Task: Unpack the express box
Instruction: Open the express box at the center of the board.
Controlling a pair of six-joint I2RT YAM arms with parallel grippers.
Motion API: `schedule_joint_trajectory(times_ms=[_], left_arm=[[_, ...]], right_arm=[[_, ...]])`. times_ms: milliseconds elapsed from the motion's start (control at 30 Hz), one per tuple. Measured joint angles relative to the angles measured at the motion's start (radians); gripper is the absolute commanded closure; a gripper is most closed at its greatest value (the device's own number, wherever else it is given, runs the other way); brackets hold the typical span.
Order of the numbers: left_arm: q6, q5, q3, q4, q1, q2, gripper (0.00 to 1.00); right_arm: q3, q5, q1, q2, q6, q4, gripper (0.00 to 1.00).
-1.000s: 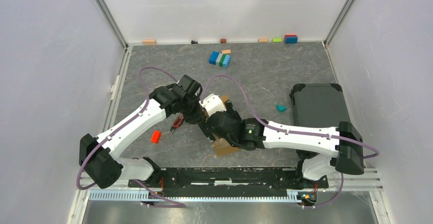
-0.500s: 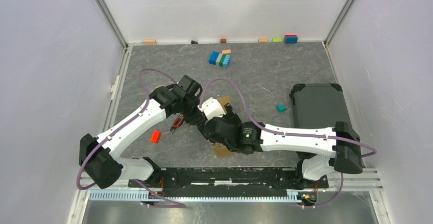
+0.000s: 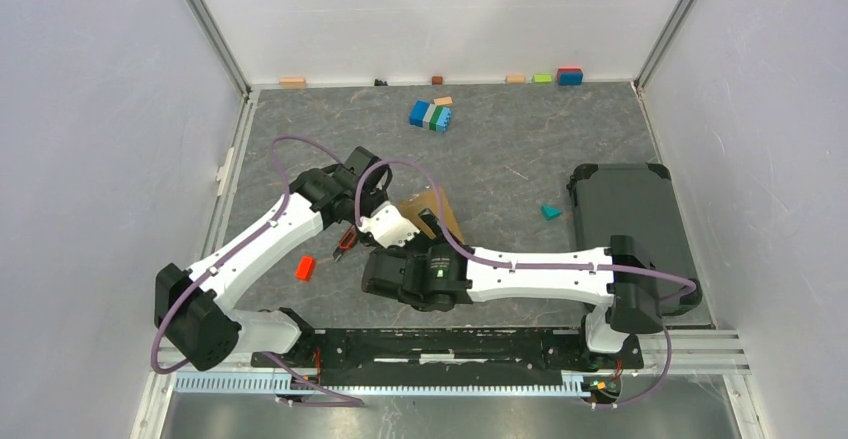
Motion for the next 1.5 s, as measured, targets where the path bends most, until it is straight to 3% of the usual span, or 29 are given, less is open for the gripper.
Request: schedule_joint_trajectory(times_ms=[233,467,767,1000,1500], left_arm=[[0.069,0.034,-0.001,-0.001,0.021,0.014,0.98],[0.151,0.040,0.016,-0.034,0.034,0.039,0.98],[0.161,0.071,0.023,-0.024,0.034,0.045,0.98],[0.117,0.127,-0.022,0.046,0.032,0.007,0.98],[0.071,0.160,-0.044,0.058,0.032,-0.016,0.98]], right_arm=[[0.086,0.144,0.018,0.025,0.066,-0.194,0.17],[0.128,0.253,0.013,0.025,0.087,-0.314,0.13],[-0.026,0.087,0.027,-0.135,-0.068,-0.059,0.05],[-0.056,0.033,0.039,-0.163,-0.071,0.080,0.02],[-0.143,-0.068,-0.009,-0.146,-0.020,0.152,0.02]])
